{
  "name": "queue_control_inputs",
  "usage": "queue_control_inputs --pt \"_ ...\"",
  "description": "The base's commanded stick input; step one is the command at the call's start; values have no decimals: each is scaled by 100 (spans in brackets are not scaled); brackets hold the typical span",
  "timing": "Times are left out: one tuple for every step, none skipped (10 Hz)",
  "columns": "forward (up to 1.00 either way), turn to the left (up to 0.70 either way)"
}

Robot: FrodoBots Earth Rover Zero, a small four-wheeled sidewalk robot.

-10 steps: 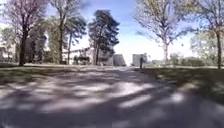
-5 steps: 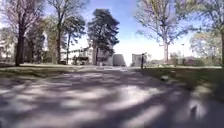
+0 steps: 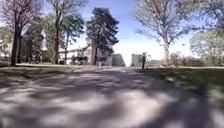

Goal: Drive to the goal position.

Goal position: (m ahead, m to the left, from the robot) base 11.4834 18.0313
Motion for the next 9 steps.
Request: queue_control_inputs --pt "100 0" --pt "100 0" --pt "100 0" --pt "100 0" --pt "100 0" --pt "100 0" --pt "100 0" --pt "100 0" --pt "100 0"
